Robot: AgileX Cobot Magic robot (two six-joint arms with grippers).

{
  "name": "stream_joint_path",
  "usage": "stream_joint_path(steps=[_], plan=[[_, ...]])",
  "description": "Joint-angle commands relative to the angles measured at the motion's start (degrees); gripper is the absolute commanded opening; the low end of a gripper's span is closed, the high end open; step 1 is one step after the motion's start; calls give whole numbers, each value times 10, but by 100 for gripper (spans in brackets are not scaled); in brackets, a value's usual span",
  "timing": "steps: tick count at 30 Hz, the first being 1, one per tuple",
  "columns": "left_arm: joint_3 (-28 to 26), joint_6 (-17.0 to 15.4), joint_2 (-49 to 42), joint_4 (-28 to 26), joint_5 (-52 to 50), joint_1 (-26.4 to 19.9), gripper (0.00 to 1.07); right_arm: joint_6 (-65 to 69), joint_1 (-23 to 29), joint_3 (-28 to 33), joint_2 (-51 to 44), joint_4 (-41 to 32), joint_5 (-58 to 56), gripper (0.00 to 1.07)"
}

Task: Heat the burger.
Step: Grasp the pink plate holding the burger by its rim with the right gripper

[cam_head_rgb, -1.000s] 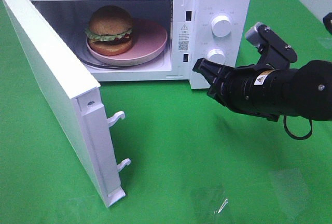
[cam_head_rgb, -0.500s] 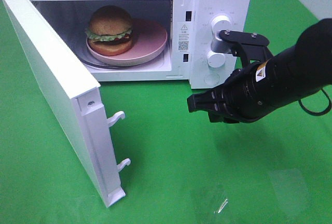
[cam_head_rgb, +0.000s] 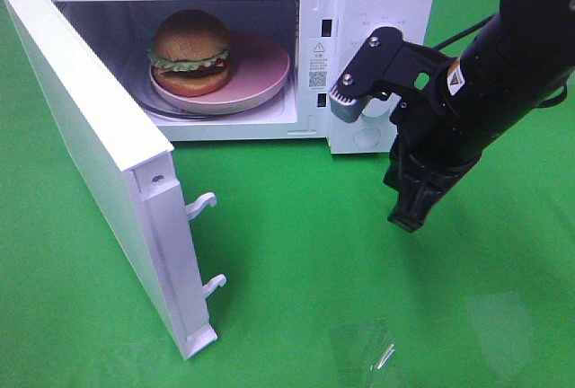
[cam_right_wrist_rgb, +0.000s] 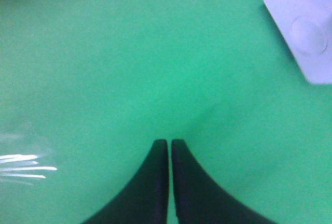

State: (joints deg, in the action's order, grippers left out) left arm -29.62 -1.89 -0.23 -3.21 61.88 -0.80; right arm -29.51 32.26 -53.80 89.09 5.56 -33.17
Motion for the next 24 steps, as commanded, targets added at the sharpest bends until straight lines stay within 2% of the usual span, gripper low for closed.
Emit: stream_joint_path(steps=[1,4,7,9,14,16,17,18,21,22,23,24], plan=[[-1,2,-10,-1,-8,-1,100,-209,-2,-7,-6,13,1,7],[-1,2,-10,-1,-8,-1,100,-355,-2,-7,-6,14,14,9],[-1,2,-10,-1,-8,-1,100,-388,-2,-7,-6,14,19,10],[-1,2,-10,-1,-8,-1,100,-477,-1,-7,-6,14,46,15],[-1,2,-10,-1,-8,-1,100,-509,-1,-7,-6,19,66,22],[-1,2,-10,-1,-8,-1,100,-511,-1,-7,-6,53,82,38],[-1,2,-10,-1,-8,-1,100,-511,-1,-7,-6,53,82,38],[-1,2,-10,-1,-8,-1,100,-511,-1,-7,-6,64,87,45],[-1,2,-10,-1,-8,-1,100,-511,-1,-7,-6,64,89,49],[-1,2,-10,-1,-8,-1,100,-500,-1,-7,-6,61,90,58],[-1,2,-10,-1,-8,-1,100,-500,-1,-7,-6,61,90,58],[-1,2,-10,-1,-8,-1,100,-470,-1,-7,-6,61,92,68]])
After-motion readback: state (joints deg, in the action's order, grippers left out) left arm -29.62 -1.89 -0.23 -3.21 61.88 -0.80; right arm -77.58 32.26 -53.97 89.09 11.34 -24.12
